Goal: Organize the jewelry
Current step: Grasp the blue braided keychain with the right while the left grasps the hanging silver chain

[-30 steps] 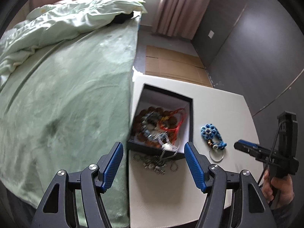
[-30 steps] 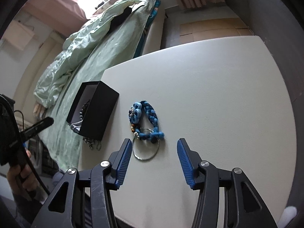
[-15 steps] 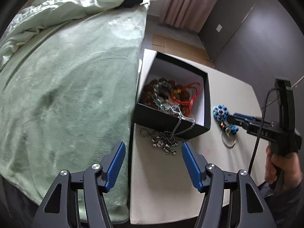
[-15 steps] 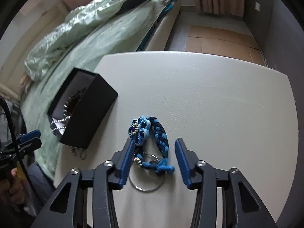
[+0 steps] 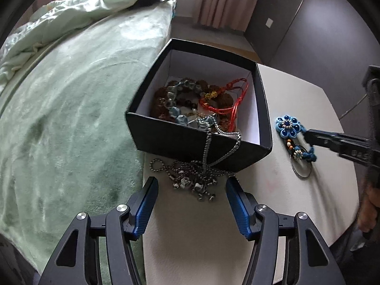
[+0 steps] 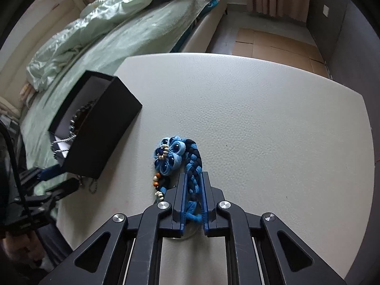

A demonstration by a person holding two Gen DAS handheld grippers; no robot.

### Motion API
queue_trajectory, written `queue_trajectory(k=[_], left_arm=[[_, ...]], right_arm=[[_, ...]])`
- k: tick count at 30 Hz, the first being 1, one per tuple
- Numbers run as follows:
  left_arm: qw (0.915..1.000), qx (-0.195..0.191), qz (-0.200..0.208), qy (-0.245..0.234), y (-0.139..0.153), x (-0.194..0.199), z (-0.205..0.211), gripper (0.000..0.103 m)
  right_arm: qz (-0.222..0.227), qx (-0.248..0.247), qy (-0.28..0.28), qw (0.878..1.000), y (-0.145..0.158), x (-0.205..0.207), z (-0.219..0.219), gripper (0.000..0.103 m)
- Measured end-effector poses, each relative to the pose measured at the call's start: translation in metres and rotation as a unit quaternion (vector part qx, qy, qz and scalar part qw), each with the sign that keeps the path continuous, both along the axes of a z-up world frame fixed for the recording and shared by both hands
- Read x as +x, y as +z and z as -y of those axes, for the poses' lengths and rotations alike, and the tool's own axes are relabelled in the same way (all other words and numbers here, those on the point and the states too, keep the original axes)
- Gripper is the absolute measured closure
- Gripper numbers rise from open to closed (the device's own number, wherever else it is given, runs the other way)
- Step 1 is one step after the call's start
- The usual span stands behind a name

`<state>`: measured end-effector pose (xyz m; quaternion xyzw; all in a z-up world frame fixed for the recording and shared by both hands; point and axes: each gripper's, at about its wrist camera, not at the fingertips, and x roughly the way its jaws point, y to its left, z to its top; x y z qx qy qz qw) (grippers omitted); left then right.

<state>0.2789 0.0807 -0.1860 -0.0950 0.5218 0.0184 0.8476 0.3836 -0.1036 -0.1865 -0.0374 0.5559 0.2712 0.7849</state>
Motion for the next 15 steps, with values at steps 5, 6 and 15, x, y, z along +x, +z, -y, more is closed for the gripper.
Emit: queue_trajectory(k=[5,6,15], left_arm=[[0.9992,0.039,0.007,-0.002,-0.002,0.001,0.008,0.058],[0.9991,0.043,0.007,-0.004,-0.002,0.001,0.008,0.062],[0.9999,-0.002,0.006,-0.009,0.011,-0.009,-0.002,0.088]], right_arm=[[0.011,0.028,-0.013,0.999,0.019,-0.005,0.013,0.092],[0.015,0.033,-0.015,0.999,0.024,-0.007,0.016,0.092],[0.034,0.061,-0.022,0.997,0.047,-0.018,0.019,0.092]])
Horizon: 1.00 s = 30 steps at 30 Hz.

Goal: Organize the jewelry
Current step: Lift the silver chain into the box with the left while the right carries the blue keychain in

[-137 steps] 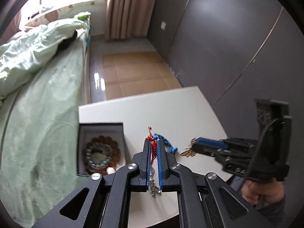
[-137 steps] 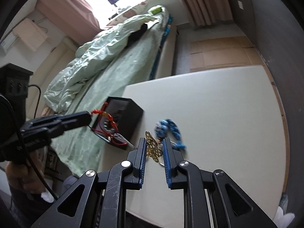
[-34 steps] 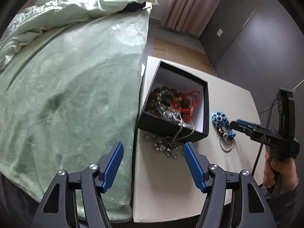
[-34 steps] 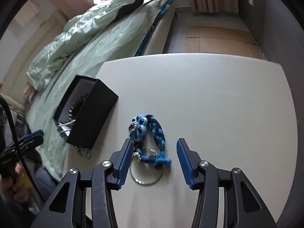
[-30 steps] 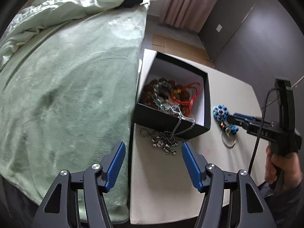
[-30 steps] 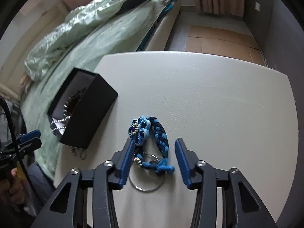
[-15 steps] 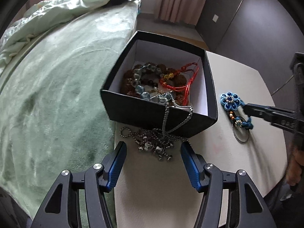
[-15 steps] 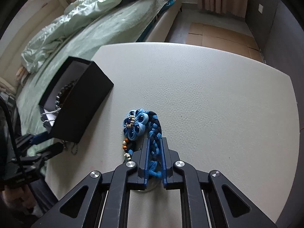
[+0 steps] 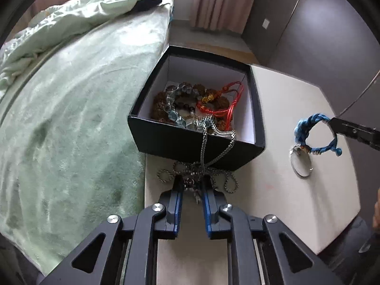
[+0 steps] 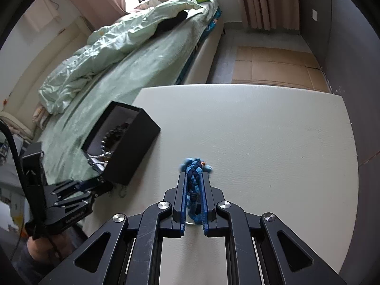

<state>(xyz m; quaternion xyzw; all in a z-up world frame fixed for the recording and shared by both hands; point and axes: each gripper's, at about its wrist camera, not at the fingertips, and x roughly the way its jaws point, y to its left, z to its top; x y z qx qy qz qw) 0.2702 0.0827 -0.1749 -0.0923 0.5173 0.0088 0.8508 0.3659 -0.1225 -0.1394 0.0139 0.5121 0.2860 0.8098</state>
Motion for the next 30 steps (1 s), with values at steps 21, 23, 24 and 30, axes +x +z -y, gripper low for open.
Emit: queue_trajectory(k=[21,23,24,30], left_arm=[[0.9896,-0.026,0.134,-0.046,0.143,-0.010,0.010,0.088],[0.9877,-0.020,0.147,-0.050,0.158,-0.008,0.010,0.088],[0.9863,-0.017,0.156,-0.052,0.167,-0.006,0.011,0.088],[0.9789,-0.005,0.195,-0.060,0.207,0.006,0.010,0.088]], right_arm=[[0.056,0.029,0.024,0.998,0.061,-0.015,-0.022,0.092],[0.064,0.033,0.028,0.997,0.070,-0.016,-0.026,0.092],[0.068,0.035,0.030,0.997,0.075,-0.016,-0.028,0.092],[0.088,0.045,0.041,0.994,0.098,-0.015,-0.039,0.092]])
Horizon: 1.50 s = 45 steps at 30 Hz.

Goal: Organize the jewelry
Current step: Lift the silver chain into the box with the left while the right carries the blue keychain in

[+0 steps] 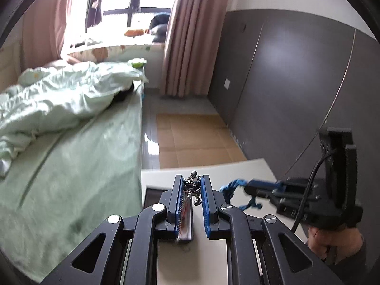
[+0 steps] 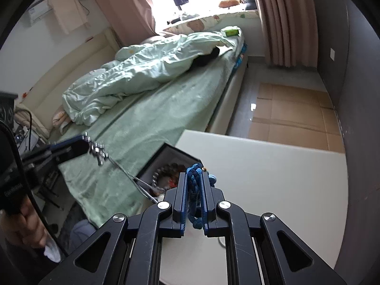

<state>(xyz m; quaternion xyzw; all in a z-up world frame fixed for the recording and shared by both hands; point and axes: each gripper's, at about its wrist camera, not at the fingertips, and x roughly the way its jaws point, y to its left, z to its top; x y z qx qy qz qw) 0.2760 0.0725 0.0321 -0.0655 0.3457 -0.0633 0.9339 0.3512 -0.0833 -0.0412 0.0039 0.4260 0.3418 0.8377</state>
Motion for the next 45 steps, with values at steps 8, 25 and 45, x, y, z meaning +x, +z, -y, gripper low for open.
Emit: queue_trajectory(k=[8,25,45], left_arm=[[0.9987,0.011,0.049,0.000,0.046,0.015,-0.005,0.088],[0.9961,0.020,0.086,-0.002,0.078,0.028,-0.012,0.088],[0.9963,-0.054,-0.060,0.031,-0.056,0.040,-0.040,0.088]], right_arm=[[0.012,0.010,0.016,1.000,0.020,0.003,-0.020,0.092],[0.009,0.022,0.025,0.999,0.025,0.014,-0.036,0.092],[-0.055,0.018,0.014,0.998,-0.028,0.036,-0.051,0.092]])
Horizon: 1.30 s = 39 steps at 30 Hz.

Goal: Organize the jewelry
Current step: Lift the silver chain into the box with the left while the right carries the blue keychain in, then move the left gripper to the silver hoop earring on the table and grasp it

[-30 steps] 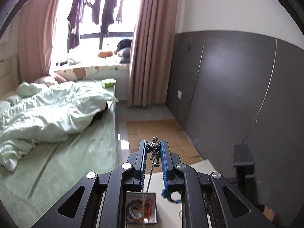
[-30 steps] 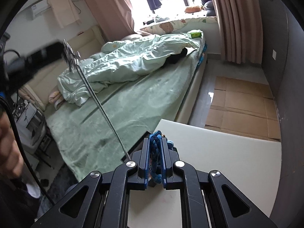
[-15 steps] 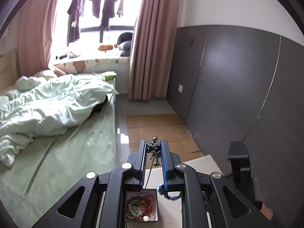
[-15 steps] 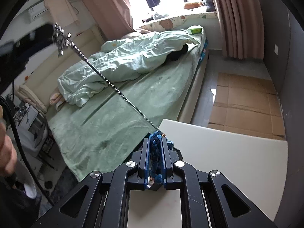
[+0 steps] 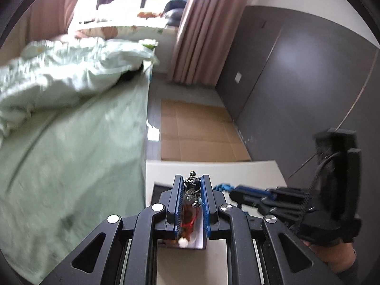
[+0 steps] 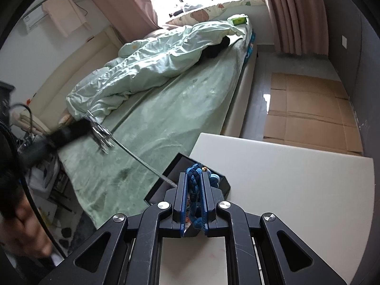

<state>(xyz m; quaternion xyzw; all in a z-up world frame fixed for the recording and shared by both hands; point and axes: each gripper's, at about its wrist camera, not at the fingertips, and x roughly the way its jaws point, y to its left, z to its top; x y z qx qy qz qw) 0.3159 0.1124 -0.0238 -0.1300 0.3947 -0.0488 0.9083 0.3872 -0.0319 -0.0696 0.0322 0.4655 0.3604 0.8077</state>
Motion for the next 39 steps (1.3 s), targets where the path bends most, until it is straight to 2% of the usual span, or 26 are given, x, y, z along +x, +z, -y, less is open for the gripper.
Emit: queue_trajectory(k=[4,6,9,15,16,17,18,19,20,21,27,39], left_arm=[[0.9992,-0.008,-0.036,0.015,-0.027,0.001,-0.008,0.084],[0.9985,-0.014,-0.047,0.024,-0.037,-0.004,-0.014,0.068],[0.9976,-0.020,-0.047,0.047,-0.046,-0.016,-0.025,0.059],[0.9959,-0.019,-0.053,0.070,-0.053,-0.034,-0.040,0.057],[0.9958,-0.018,-0.053,0.072,-0.053,-0.036,-0.040,0.055],[0.9957,-0.017,-0.053,0.074,-0.054,-0.038,-0.041,0.045],[0.9955,-0.015,-0.050,0.079,-0.054,-0.041,-0.041,0.034],[0.9954,-0.014,-0.048,0.082,-0.054,-0.041,-0.042,0.028],[0.9954,-0.014,-0.043,0.084,-0.053,-0.041,-0.041,0.021],[0.9955,-0.013,-0.039,0.085,-0.053,-0.042,-0.040,0.018],[0.9973,-0.016,-0.033,0.064,-0.057,-0.039,-0.027,0.017],[0.9991,-0.004,-0.040,-0.016,-0.067,-0.029,0.034,0.017]], right_arm=[[-0.009,-0.003,0.005,1.000,-0.007,0.001,-0.007,0.092],[-0.013,-0.004,0.007,1.000,-0.010,0.003,-0.010,0.092],[-0.017,-0.005,0.013,1.000,-0.014,0.002,-0.017,0.092],[-0.025,-0.003,0.022,0.999,-0.022,0.004,-0.034,0.092],[-0.025,-0.002,0.023,0.999,-0.023,0.003,-0.037,0.091],[-0.024,-0.004,0.024,0.999,-0.024,0.004,-0.040,0.091],[-0.027,-0.006,0.024,0.999,-0.025,0.004,-0.042,0.085],[-0.035,-0.010,0.022,0.999,-0.028,0.006,-0.043,0.067],[-0.041,-0.011,0.018,0.999,-0.030,0.005,-0.042,0.055],[-0.042,-0.009,0.012,0.999,-0.030,0.005,-0.038,0.041],[-0.045,-0.011,-0.018,0.999,-0.032,-0.001,0.000,0.041],[-0.060,-0.035,-0.068,0.995,-0.051,-0.015,0.070,0.041]])
